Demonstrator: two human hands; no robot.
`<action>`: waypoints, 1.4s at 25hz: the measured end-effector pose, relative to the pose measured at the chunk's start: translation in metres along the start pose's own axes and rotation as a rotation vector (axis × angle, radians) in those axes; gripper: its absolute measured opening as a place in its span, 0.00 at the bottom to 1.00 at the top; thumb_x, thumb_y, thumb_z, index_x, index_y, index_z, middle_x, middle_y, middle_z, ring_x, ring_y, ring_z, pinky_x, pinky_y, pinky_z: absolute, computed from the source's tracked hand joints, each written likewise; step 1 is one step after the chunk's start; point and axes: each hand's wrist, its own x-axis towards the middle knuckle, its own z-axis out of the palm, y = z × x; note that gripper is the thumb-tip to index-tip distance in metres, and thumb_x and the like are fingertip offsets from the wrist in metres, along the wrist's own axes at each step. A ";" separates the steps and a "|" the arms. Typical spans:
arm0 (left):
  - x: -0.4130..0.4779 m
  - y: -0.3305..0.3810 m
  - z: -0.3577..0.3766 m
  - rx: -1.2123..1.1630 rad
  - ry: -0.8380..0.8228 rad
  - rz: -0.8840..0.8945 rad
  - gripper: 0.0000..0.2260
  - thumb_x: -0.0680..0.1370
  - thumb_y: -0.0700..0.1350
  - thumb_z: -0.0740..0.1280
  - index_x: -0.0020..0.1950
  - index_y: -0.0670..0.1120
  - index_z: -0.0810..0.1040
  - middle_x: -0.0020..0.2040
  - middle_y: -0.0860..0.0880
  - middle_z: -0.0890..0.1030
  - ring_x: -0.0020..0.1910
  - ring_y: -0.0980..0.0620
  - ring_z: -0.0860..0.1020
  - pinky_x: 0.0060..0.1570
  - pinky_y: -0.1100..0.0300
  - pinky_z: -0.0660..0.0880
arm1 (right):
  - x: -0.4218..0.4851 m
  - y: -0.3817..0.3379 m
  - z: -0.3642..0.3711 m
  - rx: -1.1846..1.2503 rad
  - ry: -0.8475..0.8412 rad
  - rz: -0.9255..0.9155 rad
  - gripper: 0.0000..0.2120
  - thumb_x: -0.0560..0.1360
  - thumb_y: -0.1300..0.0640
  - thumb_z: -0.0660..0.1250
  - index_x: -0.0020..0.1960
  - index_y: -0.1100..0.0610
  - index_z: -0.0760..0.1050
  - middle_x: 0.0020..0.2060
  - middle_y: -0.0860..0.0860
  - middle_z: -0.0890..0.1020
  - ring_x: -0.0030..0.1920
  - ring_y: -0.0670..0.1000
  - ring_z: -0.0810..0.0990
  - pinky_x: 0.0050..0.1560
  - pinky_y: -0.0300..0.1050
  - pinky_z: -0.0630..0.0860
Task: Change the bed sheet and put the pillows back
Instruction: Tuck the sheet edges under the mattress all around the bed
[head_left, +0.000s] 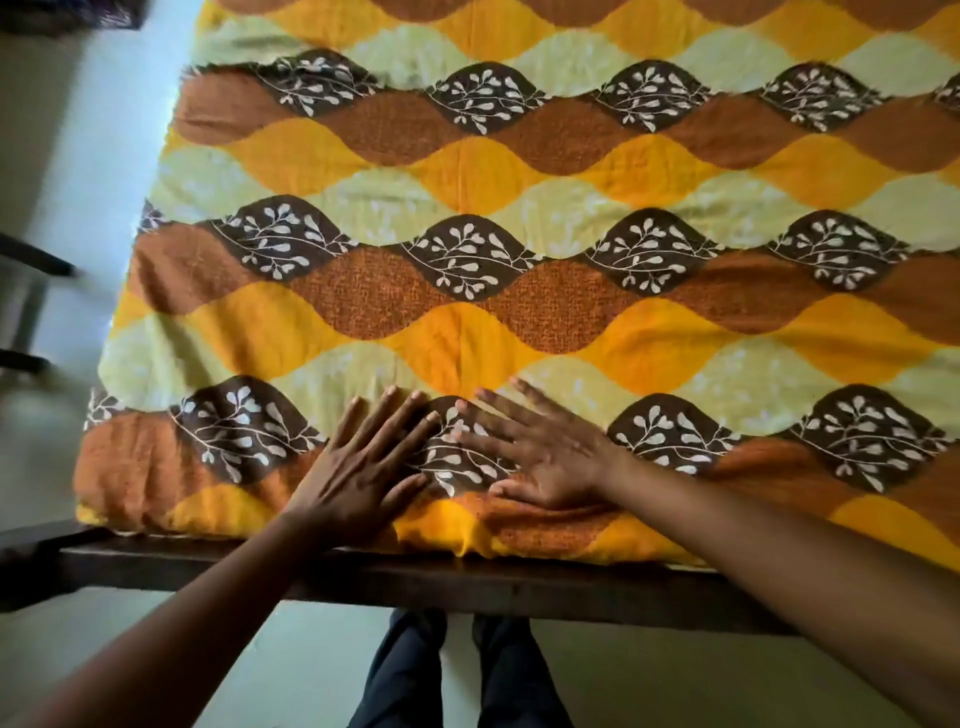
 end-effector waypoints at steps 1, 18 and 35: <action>-0.005 0.001 0.000 -0.004 -0.022 0.005 0.29 0.79 0.62 0.45 0.77 0.51 0.50 0.77 0.46 0.52 0.76 0.46 0.48 0.71 0.45 0.46 | -0.008 -0.012 0.003 0.010 -0.010 -0.015 0.32 0.76 0.37 0.48 0.76 0.49 0.49 0.76 0.52 0.53 0.76 0.55 0.50 0.72 0.60 0.47; 0.088 -0.056 -0.012 -0.129 0.201 -0.364 0.32 0.77 0.65 0.37 0.76 0.49 0.46 0.77 0.49 0.47 0.76 0.49 0.45 0.73 0.51 0.37 | 0.117 0.122 -0.058 0.099 0.100 0.257 0.29 0.78 0.41 0.50 0.75 0.52 0.55 0.76 0.53 0.53 0.76 0.53 0.48 0.74 0.53 0.44; -0.010 -0.058 -0.001 -0.333 0.262 -0.275 0.25 0.80 0.60 0.42 0.74 0.49 0.55 0.74 0.49 0.59 0.75 0.60 0.43 0.72 0.55 0.42 | 0.099 -0.038 -0.011 0.069 0.032 0.146 0.31 0.77 0.43 0.50 0.76 0.54 0.49 0.76 0.52 0.55 0.76 0.54 0.50 0.72 0.58 0.48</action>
